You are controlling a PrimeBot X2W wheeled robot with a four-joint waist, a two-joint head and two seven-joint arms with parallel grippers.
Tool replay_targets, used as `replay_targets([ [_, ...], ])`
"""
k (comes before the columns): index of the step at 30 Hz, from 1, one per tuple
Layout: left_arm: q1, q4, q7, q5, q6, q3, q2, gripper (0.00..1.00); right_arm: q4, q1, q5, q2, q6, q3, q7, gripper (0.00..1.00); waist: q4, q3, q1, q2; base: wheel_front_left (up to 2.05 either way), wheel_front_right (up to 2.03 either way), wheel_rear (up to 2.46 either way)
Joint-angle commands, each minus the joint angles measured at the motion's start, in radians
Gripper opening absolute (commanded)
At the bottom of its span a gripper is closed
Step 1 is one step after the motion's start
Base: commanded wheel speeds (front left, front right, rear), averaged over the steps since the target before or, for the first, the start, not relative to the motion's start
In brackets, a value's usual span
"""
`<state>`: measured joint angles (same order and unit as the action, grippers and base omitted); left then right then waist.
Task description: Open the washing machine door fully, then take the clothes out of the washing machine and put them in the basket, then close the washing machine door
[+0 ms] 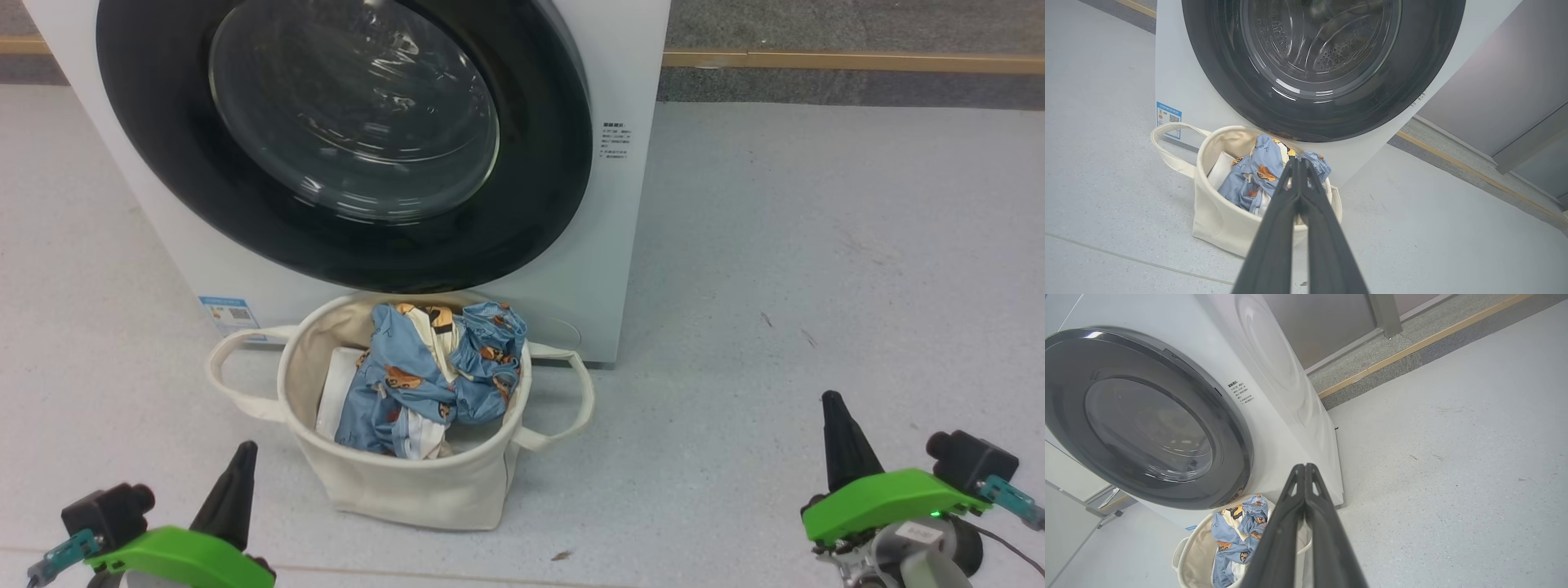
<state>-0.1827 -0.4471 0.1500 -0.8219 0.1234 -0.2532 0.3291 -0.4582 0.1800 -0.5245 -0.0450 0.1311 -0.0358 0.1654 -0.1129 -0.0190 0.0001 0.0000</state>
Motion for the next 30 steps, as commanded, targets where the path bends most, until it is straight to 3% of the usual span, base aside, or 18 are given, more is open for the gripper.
replay_targets([
  [1,-0.030,0.039,-0.010,-0.028,0.002,0.037,0.009,0.00,0.044,0.033,-0.038,-0.005,0.000,-0.001,-0.009,0.00,0.003,0.001,-0.0001,0.0000,0.00,0.00,0.00],
  [30,0.002,0.089,-0.088,-0.263,0.004,0.139,-0.080,0.00,0.097,0.000,-0.362,-0.005,0.000,-0.025,-0.092,0.00,0.037,0.007,-0.0001,0.0000,0.00,0.00,0.00],
])
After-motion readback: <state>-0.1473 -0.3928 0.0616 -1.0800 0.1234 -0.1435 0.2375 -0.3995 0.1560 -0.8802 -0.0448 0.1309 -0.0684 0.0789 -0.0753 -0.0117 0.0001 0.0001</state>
